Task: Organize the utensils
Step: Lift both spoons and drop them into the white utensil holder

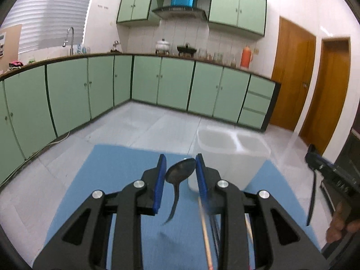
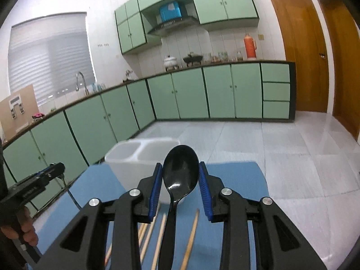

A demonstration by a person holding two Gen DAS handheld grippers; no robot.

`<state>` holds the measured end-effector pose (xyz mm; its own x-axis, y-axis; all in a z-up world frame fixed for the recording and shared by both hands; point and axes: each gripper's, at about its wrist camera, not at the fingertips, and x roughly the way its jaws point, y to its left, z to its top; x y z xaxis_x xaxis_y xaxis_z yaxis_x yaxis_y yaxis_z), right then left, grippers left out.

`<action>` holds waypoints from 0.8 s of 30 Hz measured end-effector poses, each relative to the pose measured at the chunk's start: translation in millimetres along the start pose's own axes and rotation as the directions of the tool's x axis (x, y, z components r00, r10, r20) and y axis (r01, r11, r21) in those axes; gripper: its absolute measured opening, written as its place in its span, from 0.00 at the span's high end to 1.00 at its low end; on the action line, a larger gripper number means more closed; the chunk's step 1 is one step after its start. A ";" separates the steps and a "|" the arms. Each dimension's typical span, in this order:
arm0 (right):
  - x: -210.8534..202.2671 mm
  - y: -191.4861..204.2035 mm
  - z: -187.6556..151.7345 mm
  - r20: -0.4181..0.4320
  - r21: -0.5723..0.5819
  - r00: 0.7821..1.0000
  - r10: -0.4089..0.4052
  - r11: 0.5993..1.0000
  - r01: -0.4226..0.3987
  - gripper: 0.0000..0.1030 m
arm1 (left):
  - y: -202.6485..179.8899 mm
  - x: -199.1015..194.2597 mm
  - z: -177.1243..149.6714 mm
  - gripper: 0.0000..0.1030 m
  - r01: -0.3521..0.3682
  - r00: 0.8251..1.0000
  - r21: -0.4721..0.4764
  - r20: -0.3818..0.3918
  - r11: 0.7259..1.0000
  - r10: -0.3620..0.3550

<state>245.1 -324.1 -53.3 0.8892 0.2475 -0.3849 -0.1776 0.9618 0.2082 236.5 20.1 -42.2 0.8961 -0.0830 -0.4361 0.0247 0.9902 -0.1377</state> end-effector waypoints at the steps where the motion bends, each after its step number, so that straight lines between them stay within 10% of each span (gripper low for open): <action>1: 4.2 1.3 4.1 0.012 -0.004 1.000 0.001 1.000 -0.001 0.69 | -1.4 0.5 5.9 0.76 0.003 1.000 -0.007 0.014 1.000 -0.003; 15: 75.8 37.5 81.8 0.203 -0.064 0.979 -0.003 0.998 0.016 0.69 | -49.4 45.9 104.6 0.76 0.119 0.974 -0.006 0.195 0.993 -0.116; 24: 138.6 33.8 80.1 0.160 -0.034 0.985 -0.068 0.997 0.075 0.69 | -55.5 136.7 98.5 0.76 0.229 0.971 -0.107 0.095 0.968 -0.219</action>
<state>396.1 -266.7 -27.6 0.9552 0.1593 -0.2492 -0.1250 0.9811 0.1480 401.3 -35.2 -6.5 0.9067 -0.2867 -0.3093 0.1813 0.9271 -0.3280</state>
